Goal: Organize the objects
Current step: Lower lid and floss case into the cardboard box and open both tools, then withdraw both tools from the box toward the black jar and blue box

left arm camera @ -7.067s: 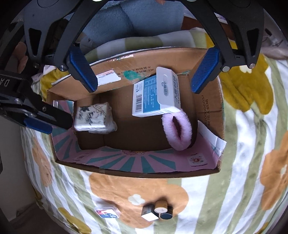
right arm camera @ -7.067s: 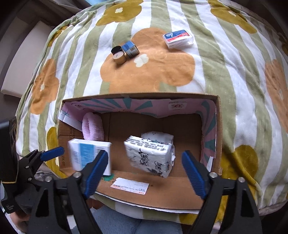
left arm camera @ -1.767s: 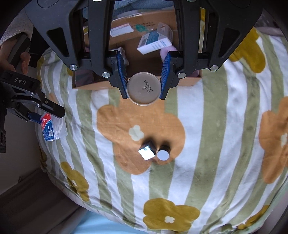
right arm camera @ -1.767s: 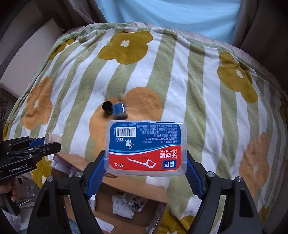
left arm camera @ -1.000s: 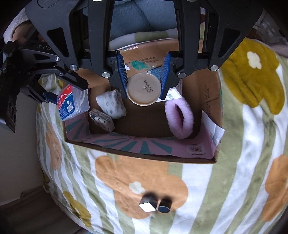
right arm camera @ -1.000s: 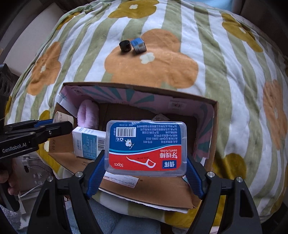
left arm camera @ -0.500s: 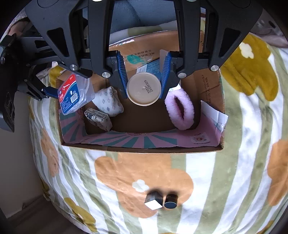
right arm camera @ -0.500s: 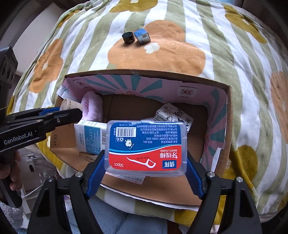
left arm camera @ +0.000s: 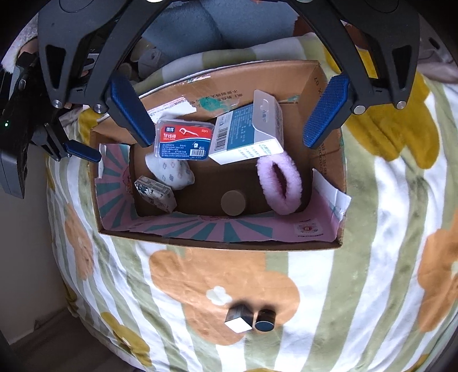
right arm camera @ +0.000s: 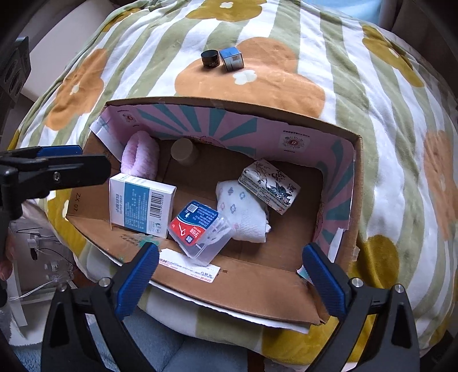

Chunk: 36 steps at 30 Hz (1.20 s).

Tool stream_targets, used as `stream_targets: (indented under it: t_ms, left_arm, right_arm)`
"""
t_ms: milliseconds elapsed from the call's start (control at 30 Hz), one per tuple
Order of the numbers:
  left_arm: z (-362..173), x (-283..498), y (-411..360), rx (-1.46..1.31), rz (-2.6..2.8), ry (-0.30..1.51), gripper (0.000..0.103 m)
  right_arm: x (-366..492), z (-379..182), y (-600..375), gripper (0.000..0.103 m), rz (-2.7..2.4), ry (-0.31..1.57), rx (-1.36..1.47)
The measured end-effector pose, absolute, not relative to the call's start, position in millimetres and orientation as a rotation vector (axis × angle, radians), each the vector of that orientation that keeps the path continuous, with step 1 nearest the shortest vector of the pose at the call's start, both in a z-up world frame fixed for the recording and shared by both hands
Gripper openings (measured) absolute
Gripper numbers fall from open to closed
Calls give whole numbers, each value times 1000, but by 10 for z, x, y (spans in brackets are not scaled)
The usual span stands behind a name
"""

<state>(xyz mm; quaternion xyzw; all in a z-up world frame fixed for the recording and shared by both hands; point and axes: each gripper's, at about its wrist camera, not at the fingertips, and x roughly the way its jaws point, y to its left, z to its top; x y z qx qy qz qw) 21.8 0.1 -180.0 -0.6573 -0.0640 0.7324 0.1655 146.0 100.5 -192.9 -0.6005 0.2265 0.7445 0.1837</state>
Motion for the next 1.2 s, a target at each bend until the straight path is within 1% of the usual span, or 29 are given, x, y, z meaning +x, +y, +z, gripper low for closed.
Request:
stream_targets:
  t_ms: [333,633,833,1000,1200]
  left_arm:
    - [-1755,312,-68,-1871,2098,-198,103]
    - [-1525,259,-106,-1837,2138,-181,103]
    - [-1283,209,-180,-1797,2183,-168,103]
    - [-1057,124,-250,-1769,2268,-109,103]
    - [-873,-122,-377,-1720,2347,-119,103]
  right_arm:
    - [1473,-1878,1017,100,2098,677,-1685]
    - [1439,-1710,1066,100,2107,687,-1670]
    - [1398,-1471,1108,100,2133,663,-1636]
    - [1343,-1203,1227,100,2165,638,-1564]
    - [1178,-936,1404,100,2228,571,-1490]
